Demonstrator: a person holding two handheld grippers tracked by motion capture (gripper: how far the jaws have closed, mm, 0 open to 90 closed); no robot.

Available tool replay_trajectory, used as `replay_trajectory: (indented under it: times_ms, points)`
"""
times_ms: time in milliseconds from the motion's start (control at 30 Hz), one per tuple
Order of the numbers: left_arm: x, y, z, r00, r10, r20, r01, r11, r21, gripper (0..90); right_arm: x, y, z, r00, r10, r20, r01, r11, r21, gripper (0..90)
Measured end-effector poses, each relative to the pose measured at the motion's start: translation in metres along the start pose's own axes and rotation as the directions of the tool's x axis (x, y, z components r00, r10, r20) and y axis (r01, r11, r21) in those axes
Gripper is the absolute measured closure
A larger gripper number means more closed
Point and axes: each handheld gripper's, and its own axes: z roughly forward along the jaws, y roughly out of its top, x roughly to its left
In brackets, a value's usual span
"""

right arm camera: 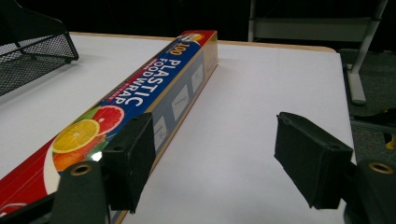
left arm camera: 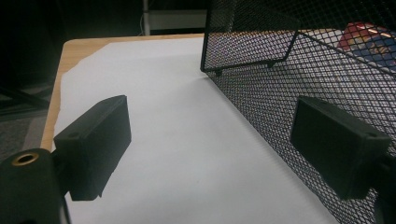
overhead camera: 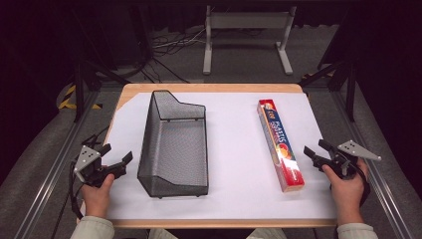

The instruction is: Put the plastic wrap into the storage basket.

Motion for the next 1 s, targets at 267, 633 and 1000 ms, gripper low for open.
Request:
replay_trajectory:
  times_ms: [267,633,1000]
  points:
    - [-0.001,0.0,-0.003,0.9999,0.009,-0.006,-0.009,1.0,0.003,13.2,0.016,0.013,-0.002,0.9986,-0.046,-0.027,0.047,0.998,0.039,29.2]
    - [-0.002,0.0,-0.001,0.9998,0.018,-0.011,-0.018,0.9998,0.006,13.5,0.037,0.03,-0.008,0.9972,-0.032,-0.068,0.035,0.999,0.035,26.1]
    - [-0.004,0.0,-0.002,0.9992,0.027,-0.029,-0.026,0.9995,0.02,13.4,0.052,0.064,0.005,0.9936,0.012,-0.112,-0.001,0.995,0.1,22.6]
